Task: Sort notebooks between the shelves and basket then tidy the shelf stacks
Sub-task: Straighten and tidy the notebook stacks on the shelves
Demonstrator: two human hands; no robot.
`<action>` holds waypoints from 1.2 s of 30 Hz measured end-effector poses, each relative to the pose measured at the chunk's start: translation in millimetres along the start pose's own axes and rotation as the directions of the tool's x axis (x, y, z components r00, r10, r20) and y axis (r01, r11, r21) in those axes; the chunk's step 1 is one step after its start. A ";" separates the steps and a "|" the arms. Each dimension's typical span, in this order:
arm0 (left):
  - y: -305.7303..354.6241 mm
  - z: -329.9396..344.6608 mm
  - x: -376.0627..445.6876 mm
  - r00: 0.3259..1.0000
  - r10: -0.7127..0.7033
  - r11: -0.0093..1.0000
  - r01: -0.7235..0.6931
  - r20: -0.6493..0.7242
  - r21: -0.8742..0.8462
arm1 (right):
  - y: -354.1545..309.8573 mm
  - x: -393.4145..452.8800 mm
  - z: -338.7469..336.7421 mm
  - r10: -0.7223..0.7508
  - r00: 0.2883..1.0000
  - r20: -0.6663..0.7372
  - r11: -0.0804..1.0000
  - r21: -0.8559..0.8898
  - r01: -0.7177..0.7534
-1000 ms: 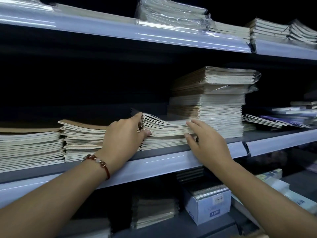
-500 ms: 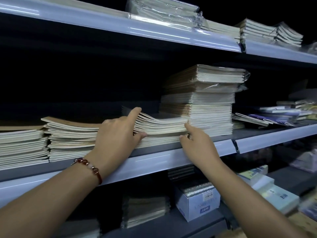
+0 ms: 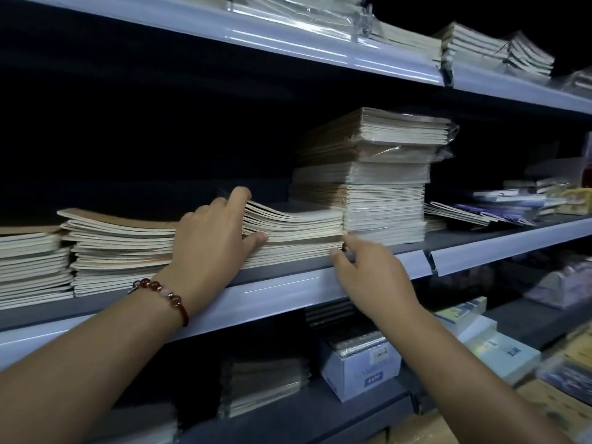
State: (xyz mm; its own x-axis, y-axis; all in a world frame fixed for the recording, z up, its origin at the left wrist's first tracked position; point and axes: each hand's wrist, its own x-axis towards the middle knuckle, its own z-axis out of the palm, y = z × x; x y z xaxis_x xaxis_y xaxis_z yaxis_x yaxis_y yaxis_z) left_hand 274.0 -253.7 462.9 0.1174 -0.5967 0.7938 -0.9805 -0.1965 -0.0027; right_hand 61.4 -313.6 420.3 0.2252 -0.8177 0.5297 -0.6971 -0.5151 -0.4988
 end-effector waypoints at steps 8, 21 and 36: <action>66.9 27.7 10.2 0.953 0.296 0.953 -0.289 -0.068 0.093 | 2.1 16.5 25.8 -0.011 0.999 0.034 1.000 -0.013 0.011; 79.7 42.2 36.7 0.970 0.241 0.949 -0.234 -0.009 0.210 | 3.3 32.1 26.5 -0.010 1.000 0.017 0.979 -0.205 0.014; 2.2 -17.2 15.9 0.971 0.186 0.962 -0.211 0.152 0.174 | -2.8 12.2 10.7 -0.372 0.916 0.150 0.894 -0.208 0.397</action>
State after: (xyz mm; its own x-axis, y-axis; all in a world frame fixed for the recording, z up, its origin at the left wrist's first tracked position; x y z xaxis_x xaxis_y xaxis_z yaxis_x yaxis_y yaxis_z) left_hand 270.9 -250.3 486.1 -0.0440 -0.7342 0.6775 -0.9406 -0.1981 -0.2757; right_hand 73.3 -324.9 420.9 0.5675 -0.5963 0.5678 -0.6755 -0.7315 -0.0930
